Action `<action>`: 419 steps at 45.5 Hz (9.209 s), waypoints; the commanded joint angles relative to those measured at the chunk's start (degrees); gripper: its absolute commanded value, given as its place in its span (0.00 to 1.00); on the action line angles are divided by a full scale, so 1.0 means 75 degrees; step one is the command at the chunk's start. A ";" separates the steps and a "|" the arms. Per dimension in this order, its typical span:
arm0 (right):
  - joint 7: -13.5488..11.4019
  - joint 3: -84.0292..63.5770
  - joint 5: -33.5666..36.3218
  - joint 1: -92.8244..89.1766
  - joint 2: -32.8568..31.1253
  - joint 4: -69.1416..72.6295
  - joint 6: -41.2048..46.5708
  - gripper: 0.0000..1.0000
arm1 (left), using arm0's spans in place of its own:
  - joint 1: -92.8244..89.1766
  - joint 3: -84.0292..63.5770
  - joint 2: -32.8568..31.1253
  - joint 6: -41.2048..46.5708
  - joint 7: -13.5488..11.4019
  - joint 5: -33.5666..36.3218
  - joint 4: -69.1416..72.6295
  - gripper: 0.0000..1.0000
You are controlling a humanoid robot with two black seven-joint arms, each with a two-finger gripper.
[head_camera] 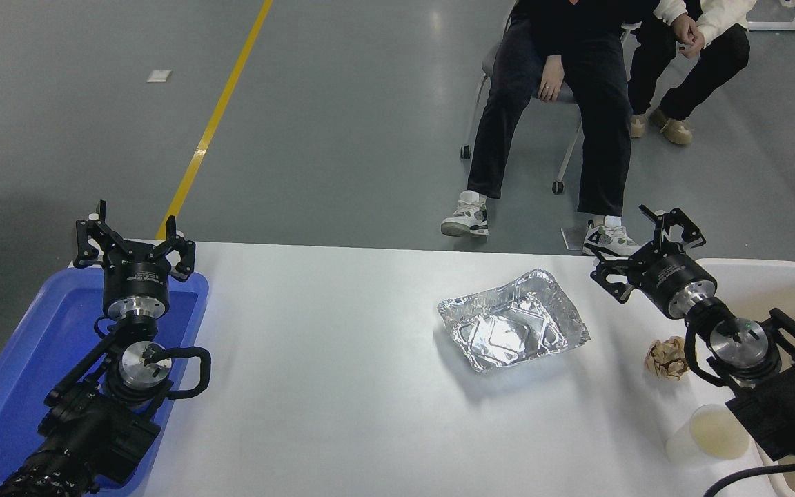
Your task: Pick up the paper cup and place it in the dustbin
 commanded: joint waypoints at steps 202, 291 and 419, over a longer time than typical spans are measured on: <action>-0.0631 -1.3755 -0.4574 1.1196 -0.4810 0.5781 0.0775 1.00 | 0.0000 0.0000 0.0000 0.0000 0.0013 0.0000 0.0000 0.99; -0.0502 -1.9006 -0.4772 1.3787 -0.3402 0.8172 0.0775 1.00 | 0.0000 0.0000 0.0000 0.0000 0.0001 -0.0011 0.0000 0.99; 0.0634 -1.4916 -0.7785 0.5677 -0.3907 0.5101 -0.2331 0.00 | 0.0000 0.0012 0.0000 0.0000 0.0001 0.0000 0.0000 0.99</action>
